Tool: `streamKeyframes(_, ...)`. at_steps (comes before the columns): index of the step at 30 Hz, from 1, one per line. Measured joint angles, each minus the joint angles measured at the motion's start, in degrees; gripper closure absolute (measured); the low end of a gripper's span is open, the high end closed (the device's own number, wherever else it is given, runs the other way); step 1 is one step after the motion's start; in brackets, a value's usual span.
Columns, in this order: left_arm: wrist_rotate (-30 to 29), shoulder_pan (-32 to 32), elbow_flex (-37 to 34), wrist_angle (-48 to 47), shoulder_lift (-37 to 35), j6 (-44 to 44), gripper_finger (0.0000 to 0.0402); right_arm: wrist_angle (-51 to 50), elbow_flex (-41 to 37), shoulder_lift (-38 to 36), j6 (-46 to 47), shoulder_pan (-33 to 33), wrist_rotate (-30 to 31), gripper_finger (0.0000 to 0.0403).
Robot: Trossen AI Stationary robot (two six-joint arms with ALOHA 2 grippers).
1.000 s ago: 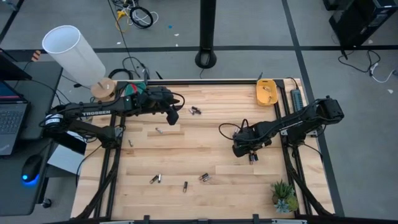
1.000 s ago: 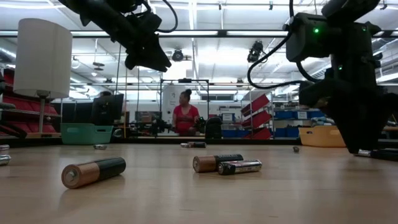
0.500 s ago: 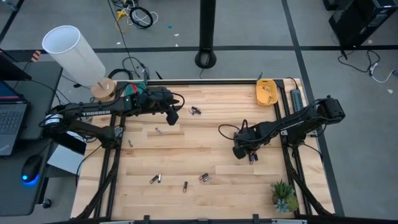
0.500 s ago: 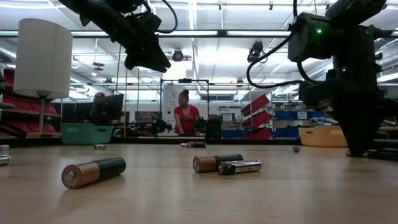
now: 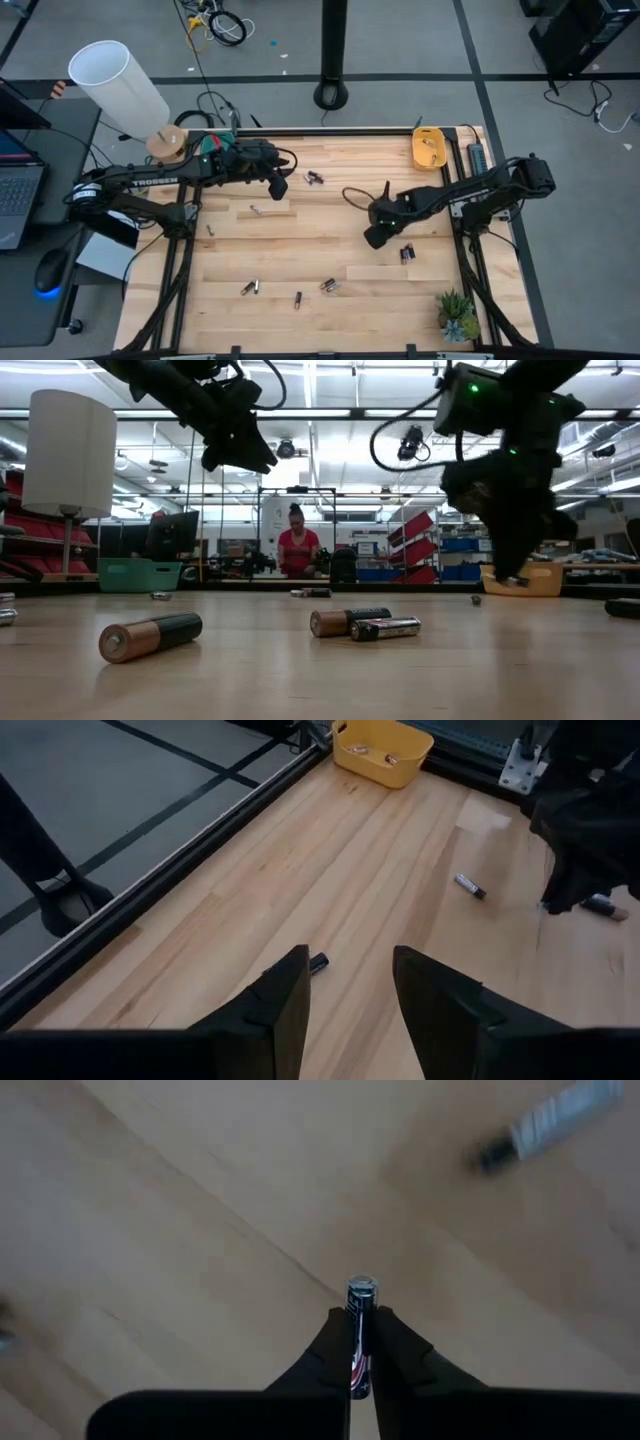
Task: Sort batteries
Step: Put the silver battery into the yellow bin
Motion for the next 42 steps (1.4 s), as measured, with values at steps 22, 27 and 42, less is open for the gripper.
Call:
streamKeyframes(22, 15.97, -0.48, 0.0, 33.03, 7.11, -9.99, 0.0244, 55.48, 7.65, -4.69, -26.62, -13.59, -0.4, 0.0384)
streamKeyframes(27, 15.33, -0.52, 0.0, 31.9, 8.3, -12.76, 0.0244, 58.67, 7.61, -5.58, -26.65, -14.02, -0.95, 0.0384)
streamKeyframes(42, 17.93, -4.63, 6.37, 32.83, 15.93, -11.47, 0.0244, 60.49, 7.63, -4.63, -26.96, -14.2, -0.75, 0.0383)
